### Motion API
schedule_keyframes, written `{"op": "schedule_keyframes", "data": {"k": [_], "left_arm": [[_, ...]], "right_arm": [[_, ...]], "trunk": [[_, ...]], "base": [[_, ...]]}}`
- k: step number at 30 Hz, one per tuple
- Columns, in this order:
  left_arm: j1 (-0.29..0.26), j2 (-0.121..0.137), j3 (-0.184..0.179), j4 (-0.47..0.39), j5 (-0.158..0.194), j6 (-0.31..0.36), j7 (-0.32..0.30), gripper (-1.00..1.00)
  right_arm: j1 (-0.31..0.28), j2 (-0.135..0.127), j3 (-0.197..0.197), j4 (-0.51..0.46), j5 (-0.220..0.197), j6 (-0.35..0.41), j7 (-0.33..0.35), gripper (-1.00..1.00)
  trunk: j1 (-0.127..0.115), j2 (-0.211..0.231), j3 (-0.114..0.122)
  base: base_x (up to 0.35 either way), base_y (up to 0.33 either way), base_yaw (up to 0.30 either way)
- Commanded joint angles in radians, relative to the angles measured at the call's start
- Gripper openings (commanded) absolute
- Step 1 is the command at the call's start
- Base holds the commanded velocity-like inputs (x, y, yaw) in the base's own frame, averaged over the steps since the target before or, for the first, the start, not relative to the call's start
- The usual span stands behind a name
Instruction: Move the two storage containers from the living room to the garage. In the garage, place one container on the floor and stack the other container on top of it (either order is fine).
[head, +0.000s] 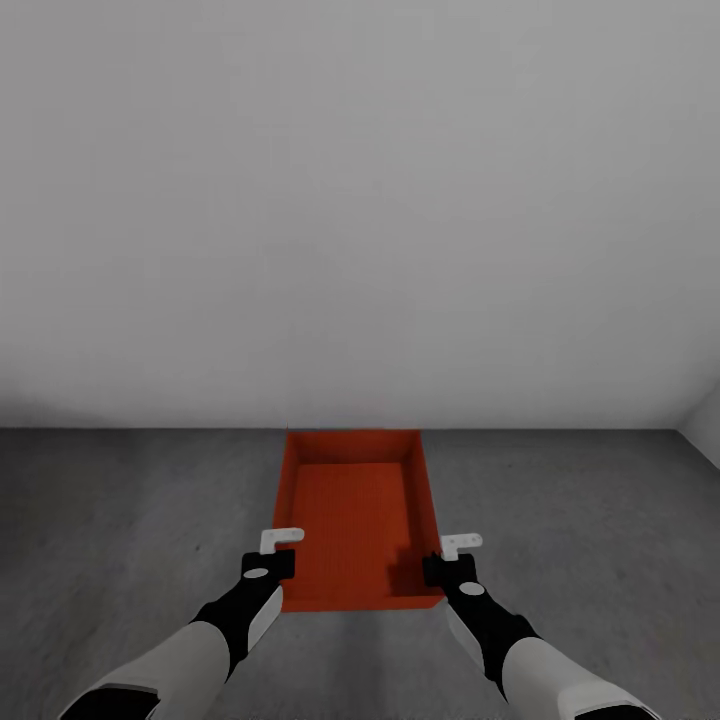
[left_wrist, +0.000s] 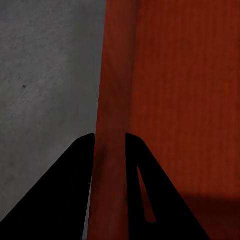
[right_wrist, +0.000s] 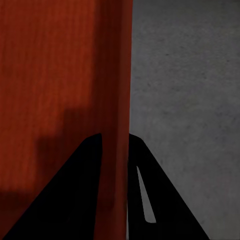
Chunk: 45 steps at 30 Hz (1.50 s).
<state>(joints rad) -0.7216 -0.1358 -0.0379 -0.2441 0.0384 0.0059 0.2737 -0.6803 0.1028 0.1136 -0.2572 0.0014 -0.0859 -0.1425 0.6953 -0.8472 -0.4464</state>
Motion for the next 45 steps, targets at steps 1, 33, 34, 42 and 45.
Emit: {"op": "schedule_keyframes", "data": {"k": [1, 33, 34, 42, 45], "left_arm": [[-0.001, 0.001, 0.029, -0.004, -0.02, -0.024, 0.012, -1.0], [-0.001, 0.0, 0.029, -0.002, -0.019, -0.024, 0.012, -1.0], [-0.001, 0.0, 0.029, -0.002, -0.019, -0.024, 0.012, -1.0], [-0.001, 0.0, 0.029, -0.003, -0.019, -0.024, 0.012, -1.0], [-0.001, 0.0, 0.029, -0.003, -0.019, -0.024, 0.012, -1.0]], "right_arm": [[-0.001, 0.0, -0.017, 0.003, -0.008, -0.002, -0.005, -1.0], [-0.001, -0.003, -0.017, 0.003, -0.007, -0.002, -0.005, -1.0], [-0.001, -0.003, -0.017, 0.003, -0.007, -0.002, -0.005, -1.0], [-0.001, -0.006, -0.017, 0.003, -0.008, -0.002, -0.005, -1.0], [-0.001, -0.006, -0.017, 0.003, -0.008, 0.001, -0.005, -1.0]], "trunk": [[0.0, -0.001, -0.003], [0.0, -0.001, -0.054], [0.0, -0.001, -0.056], [0.0, -0.001, -0.067], [0.0, -0.001, -0.067]], "base": [[0.0, 0.0, 0.0], [0.0, 0.0, 0.0], [0.0, 0.0, 0.0], [0.0, 0.0, 0.0], [0.0, 0.0, 0.0]]}}
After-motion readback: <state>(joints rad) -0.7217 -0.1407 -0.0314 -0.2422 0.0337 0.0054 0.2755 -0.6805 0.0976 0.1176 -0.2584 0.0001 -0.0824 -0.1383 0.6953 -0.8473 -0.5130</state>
